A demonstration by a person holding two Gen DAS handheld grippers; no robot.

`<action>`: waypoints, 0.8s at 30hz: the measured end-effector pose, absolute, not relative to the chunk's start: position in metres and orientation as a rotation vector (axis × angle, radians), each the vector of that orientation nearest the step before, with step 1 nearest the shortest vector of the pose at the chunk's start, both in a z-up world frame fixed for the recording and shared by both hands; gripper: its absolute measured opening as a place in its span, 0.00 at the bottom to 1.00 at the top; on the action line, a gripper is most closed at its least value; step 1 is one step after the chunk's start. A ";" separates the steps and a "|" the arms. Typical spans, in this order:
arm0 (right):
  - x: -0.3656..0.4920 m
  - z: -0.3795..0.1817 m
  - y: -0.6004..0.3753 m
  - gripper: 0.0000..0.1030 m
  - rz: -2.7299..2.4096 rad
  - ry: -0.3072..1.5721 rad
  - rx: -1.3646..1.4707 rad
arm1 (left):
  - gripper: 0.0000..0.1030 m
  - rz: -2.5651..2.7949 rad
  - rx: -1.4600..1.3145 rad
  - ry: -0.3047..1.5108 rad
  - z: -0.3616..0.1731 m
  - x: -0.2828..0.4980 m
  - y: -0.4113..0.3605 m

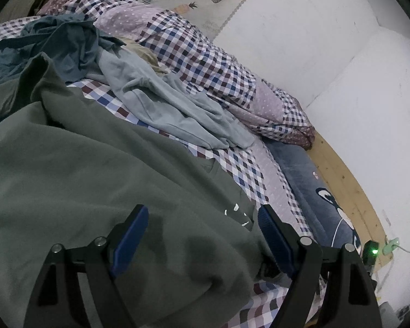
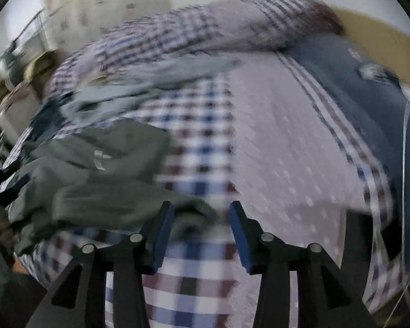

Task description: Fold clothes

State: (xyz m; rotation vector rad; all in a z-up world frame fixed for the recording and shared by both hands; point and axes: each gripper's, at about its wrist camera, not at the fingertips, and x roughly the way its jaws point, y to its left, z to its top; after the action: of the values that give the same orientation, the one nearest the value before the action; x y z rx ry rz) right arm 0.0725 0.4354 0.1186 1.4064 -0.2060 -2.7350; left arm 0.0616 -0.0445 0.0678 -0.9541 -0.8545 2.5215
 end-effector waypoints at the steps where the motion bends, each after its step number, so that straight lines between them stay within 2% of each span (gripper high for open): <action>1: 0.072 0.110 0.444 0.44 -2.729 -0.257 1.432 | 0.83 2.524 -0.956 -0.849 0.068 0.062 -0.044; 7: 0.066 0.077 0.452 0.45 -2.590 -0.612 1.418 | 0.83 2.541 -0.972 -0.822 0.063 0.060 -0.038; 11: 0.058 0.058 0.442 0.44 -2.535 -0.694 1.467 | 0.83 2.546 -0.978 -0.806 0.062 0.059 -0.034; 12: 0.058 0.056 0.439 0.37 -2.537 -0.691 1.472 | 0.83 2.545 -0.978 -0.805 0.062 0.059 -0.034; 13: 0.059 0.055 0.435 0.15 -2.546 -0.676 1.475 | 0.83 2.545 -0.978 -0.805 0.062 0.059 -0.033; 14: 0.060 0.054 0.429 0.07 -2.565 -0.639 1.486 | 0.83 2.544 -0.979 -0.804 0.062 0.059 -0.033; 19: 0.064 0.065 0.420 0.06 -2.651 -0.369 1.519 | 0.83 2.545 -0.975 -0.806 0.062 0.058 -0.032; 22: 0.068 0.084 0.426 0.05 -2.739 -0.101 1.547 | 0.83 2.545 -0.970 -0.808 0.063 0.058 -0.033; 24: 0.071 0.100 0.434 0.05 -2.825 0.182 1.563 | 0.83 2.546 -0.967 -0.810 0.064 0.058 -0.033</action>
State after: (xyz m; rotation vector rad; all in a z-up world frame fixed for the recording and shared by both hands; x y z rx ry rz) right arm 0.0707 0.4345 0.1000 1.5627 0.1824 -2.8248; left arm 0.0584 -0.0330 0.0635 -0.9669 -0.8098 2.5457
